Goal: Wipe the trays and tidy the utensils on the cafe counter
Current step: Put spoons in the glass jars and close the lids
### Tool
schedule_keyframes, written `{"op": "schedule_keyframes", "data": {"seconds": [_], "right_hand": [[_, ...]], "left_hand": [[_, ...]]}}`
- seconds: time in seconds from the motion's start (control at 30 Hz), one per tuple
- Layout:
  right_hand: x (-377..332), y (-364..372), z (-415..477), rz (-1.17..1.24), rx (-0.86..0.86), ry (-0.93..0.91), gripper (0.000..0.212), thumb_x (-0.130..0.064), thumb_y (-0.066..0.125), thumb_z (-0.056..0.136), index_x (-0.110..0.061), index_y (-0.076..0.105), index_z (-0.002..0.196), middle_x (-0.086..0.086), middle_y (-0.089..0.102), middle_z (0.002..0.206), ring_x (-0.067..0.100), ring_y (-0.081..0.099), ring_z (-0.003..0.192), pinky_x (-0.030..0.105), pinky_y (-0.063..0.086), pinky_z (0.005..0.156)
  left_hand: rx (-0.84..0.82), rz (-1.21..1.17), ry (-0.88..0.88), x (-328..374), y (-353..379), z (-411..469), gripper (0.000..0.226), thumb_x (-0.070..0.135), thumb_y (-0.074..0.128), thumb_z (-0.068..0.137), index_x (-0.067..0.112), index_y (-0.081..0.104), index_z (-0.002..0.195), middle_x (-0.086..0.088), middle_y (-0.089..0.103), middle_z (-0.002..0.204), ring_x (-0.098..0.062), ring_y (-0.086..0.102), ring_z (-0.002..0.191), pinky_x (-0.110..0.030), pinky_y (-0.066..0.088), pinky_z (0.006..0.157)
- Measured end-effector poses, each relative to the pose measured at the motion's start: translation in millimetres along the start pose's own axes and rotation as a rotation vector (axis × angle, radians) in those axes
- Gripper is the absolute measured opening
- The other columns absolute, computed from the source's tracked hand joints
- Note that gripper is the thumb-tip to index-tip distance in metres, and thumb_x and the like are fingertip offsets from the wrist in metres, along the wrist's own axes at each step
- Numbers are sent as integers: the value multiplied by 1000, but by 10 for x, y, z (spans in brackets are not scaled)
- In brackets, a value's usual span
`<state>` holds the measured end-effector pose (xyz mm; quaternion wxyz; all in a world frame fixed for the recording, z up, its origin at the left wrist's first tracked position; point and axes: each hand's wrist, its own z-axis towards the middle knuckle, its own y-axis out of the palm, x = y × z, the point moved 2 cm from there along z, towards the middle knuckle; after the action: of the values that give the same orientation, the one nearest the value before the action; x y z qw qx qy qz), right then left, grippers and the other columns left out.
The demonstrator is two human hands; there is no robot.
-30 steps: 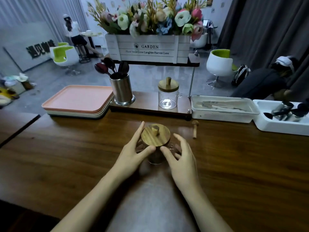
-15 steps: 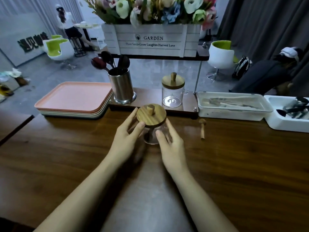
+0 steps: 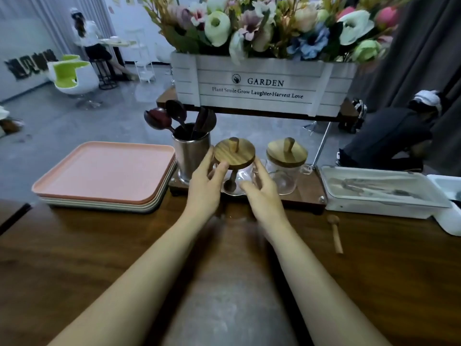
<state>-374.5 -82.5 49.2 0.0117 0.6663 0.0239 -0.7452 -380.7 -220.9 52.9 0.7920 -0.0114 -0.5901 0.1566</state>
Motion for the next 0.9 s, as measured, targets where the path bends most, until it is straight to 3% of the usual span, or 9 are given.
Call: {"op": "schedule_keyframes", "data": {"seconds": [0.1,0.2,0.37,0.47,0.53,0.6,0.73,0.83,0.9], "right_hand": [[21,14,89,8,2,8,65,-2,56,94,-31,43,150,-23,58,134,-15,54,116,13,43,100],[25,-14,134,-22,-20,10,65,-7,57,95,-34,40,153,-20,52,145,-9,46,131,17,40,109],[80,-59,225,-57,-17,36,68,-10,59,94,-35,37,154,-17,54,145,0,48,134,33,38,117],[81,-86,211,-15,-13,57,66,-10,59,96,-32,37,155,-17,47,151,-1,41,140,33,34,119],[74,-120,139,8,-8,68,64,-9,58,98,-28,37,155,-17,41,155,-4,36,141,28,31,120],[101,-189,36,4,1,87,57,-12,59,99,-27,44,152,-19,44,151,-5,39,139,26,33,118],[181,-499,-174,26,81,121,33,-8,57,99,-24,68,126,-11,70,123,4,61,122,37,47,109],[149,-748,-308,6,199,112,27,-8,55,101,-25,72,114,-5,74,112,12,67,112,37,55,98],[135,-838,-356,-23,267,99,27,-9,56,101,-25,69,117,-5,73,112,9,67,111,39,55,99]], "left_hand": [[-5,22,-28,-69,10,91,51,33,55,105,25,44,154,12,61,139,3,55,127,-16,44,106],[6,-7,-21,-87,12,116,49,27,56,104,26,46,152,22,63,130,13,55,120,-5,40,96],[-1,-10,-67,-239,44,136,57,16,59,102,25,40,156,21,62,134,7,57,124,-28,46,109],[-15,-2,-77,-219,63,99,61,6,54,102,21,35,158,26,57,133,20,51,120,-15,42,107],[-29,-7,-75,-192,67,5,61,4,52,103,21,34,158,18,53,144,25,44,122,-5,38,103],[23,0,-73,-204,49,-140,56,9,54,103,27,40,154,15,54,145,21,47,124,-10,40,105],[141,37,-4,-323,99,-438,35,14,55,102,29,64,133,15,69,125,-3,62,121,-39,50,106],[31,10,-2,-280,318,-500,38,29,55,98,32,60,136,21,67,127,0,59,123,-33,47,108],[-79,-2,-15,-227,488,-484,48,36,53,98,37,50,146,28,58,135,7,51,130,-27,40,113]]}}
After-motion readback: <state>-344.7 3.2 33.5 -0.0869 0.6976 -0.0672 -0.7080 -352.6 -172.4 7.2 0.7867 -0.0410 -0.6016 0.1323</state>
